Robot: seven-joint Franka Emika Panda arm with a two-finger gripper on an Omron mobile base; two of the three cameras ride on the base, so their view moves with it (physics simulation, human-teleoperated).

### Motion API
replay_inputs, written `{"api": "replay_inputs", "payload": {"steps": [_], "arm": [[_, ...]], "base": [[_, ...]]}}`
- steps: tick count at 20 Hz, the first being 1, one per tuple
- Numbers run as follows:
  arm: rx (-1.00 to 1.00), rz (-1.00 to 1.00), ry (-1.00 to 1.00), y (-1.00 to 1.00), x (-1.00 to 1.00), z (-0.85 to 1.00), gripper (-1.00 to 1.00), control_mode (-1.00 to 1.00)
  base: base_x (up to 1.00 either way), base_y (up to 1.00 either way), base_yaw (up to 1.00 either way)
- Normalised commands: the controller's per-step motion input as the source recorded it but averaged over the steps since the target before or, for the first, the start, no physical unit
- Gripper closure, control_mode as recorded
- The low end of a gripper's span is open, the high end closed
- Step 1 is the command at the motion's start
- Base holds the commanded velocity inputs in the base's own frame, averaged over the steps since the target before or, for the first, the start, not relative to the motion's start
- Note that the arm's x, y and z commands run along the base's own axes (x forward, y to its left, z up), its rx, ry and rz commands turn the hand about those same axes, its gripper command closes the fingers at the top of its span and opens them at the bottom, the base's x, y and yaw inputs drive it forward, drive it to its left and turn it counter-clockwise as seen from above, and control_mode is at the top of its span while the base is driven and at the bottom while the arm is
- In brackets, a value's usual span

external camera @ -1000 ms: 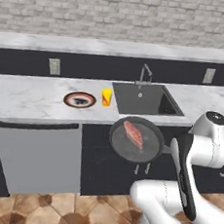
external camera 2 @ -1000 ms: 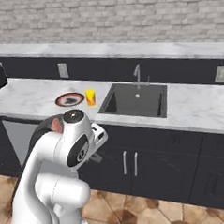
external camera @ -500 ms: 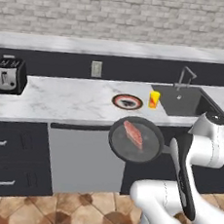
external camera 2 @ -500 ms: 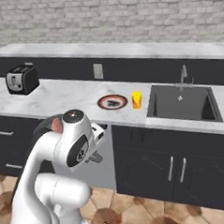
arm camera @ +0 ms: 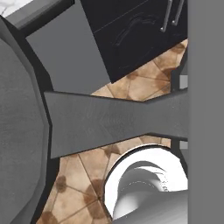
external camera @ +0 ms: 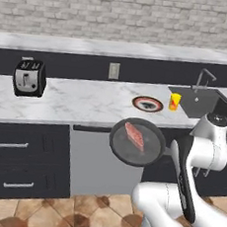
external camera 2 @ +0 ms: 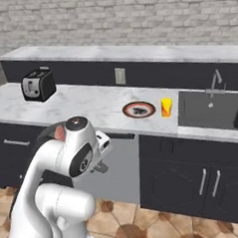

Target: Pick up the pan with the steak in it and place it on the dining table. Then place the steak on the plate.

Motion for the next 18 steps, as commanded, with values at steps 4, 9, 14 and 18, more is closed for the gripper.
{"api": "replay_inputs", "payload": {"steps": [4,9,14,18], "arm": [[0.0,0.0,0.0,0.0,0.0,0.0,1.0,1.0],[0.0,0.0,0.0,0.0,0.0,0.0,1.0,1.0],[0.0,0.0,0.0,0.0,0.0,0.0,1.0,1.0],[0.0,0.0,0.0,0.0,0.0,0.0,1.0,1.0]], "base": [[0.46,0.0,-0.01],[0.83,0.0,-0.05],[0.79,0.03,-0.05],[0.64,0.17,-0.06]]}}
